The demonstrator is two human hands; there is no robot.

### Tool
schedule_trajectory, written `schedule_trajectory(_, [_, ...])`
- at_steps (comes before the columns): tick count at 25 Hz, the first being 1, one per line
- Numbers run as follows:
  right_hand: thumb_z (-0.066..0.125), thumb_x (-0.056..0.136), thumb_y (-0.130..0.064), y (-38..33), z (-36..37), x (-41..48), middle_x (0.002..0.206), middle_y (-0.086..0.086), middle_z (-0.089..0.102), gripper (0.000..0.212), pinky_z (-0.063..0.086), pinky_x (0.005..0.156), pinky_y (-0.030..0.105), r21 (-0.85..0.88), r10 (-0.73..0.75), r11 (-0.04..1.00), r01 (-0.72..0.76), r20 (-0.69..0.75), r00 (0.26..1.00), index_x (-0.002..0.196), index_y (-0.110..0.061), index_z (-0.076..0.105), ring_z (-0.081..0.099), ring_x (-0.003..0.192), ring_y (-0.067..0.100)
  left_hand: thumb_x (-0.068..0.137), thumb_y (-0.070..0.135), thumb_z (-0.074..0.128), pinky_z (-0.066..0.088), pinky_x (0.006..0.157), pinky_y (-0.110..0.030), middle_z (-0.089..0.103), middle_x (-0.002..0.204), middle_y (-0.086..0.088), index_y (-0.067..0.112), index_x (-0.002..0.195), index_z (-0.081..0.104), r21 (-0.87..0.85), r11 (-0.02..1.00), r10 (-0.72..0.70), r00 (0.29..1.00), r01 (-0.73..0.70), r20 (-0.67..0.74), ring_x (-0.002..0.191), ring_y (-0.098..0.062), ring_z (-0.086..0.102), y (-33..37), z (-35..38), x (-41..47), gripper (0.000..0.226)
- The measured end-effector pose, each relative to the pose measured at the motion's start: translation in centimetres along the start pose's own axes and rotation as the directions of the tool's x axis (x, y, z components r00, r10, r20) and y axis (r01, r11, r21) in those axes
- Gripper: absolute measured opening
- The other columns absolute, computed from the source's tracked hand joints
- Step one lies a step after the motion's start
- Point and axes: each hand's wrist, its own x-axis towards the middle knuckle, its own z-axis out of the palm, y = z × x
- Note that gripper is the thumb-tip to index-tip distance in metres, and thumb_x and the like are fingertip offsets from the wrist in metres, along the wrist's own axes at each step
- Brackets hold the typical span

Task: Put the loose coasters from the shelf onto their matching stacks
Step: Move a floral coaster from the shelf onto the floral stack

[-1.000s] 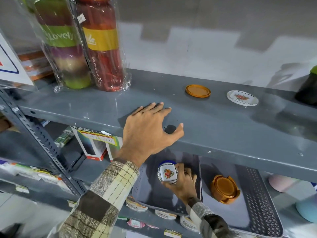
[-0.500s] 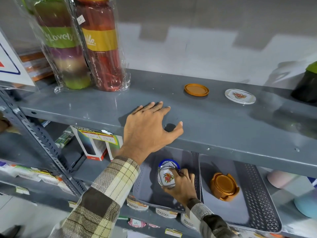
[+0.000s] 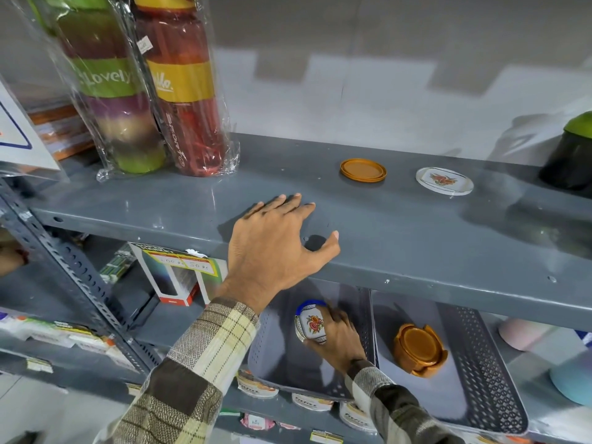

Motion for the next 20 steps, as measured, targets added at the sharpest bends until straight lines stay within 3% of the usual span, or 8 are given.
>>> schedule_trajectory(6, [0.074,0.077,-0.058,0.3,0.0,0.5,0.136,0.0,0.058,0.084,0.046,0.104,0.04,-0.007,0.01,1.0,-0.01,-0.024,1.0,0.143,-0.023,0.037,0.054,0.124,0.026,0.078,0.076,0.032,0.036,0.109,-0.033,0.055,0.142,0.009,0.033,0.13,0.061,-0.003,1.0,-0.006,1.0,0.006,-0.001,0.134,-0.008,0.046,-0.1,0.2,0.1,0.074])
schedule_trajectory(11, [0.07,0.071,-0.071,0.0,-0.7,0.0,0.141,-0.003,0.054,0.09,0.043,0.108,0.04,-0.002,-0.033,0.999,0.033,-0.073,0.997,0.144,-0.026,0.039,0.05,0.13,0.023,0.078,0.076,0.031,0.037,0.108,-0.033,0.054,0.142,0.01,0.033,0.13,0.061,-0.008,1.0,-0.004,1.0,0.004,0.0,0.134,-0.008,0.046,-0.1,0.1,0.1,0.074])
schedule_trajectory(16, [0.062,0.075,-0.079,-2.0,-3.3,-2.9,0.145,-0.008,0.054,0.085,0.043,0.104,0.035,-0.006,-0.145,0.989,0.148,-0.249,0.958,0.142,-0.031,0.043,0.05,0.13,0.016,0.078,0.074,0.032,0.037,0.107,-0.033,0.055,0.141,0.01,0.033,0.13,0.061,-0.005,1.0,-0.003,1.0,0.003,0.004,0.134,-0.008,0.046,-0.1,0.0,0.0,0.072])
schedule_trajectory(20, [0.061,0.08,-0.075,-4.1,-7.2,-7.6,0.141,-0.012,0.057,0.069,0.051,0.093,0.033,-0.023,-0.251,0.965,0.263,-0.387,0.887,0.135,-0.035,0.048,0.053,0.123,0.012,0.079,0.073,0.034,0.033,0.11,-0.033,0.052,0.144,0.01,0.034,0.132,0.058,-0.021,1.0,0.0,1.0,0.0,0.028,0.136,-0.009,0.043,0.1,-0.3,-0.2,0.071])
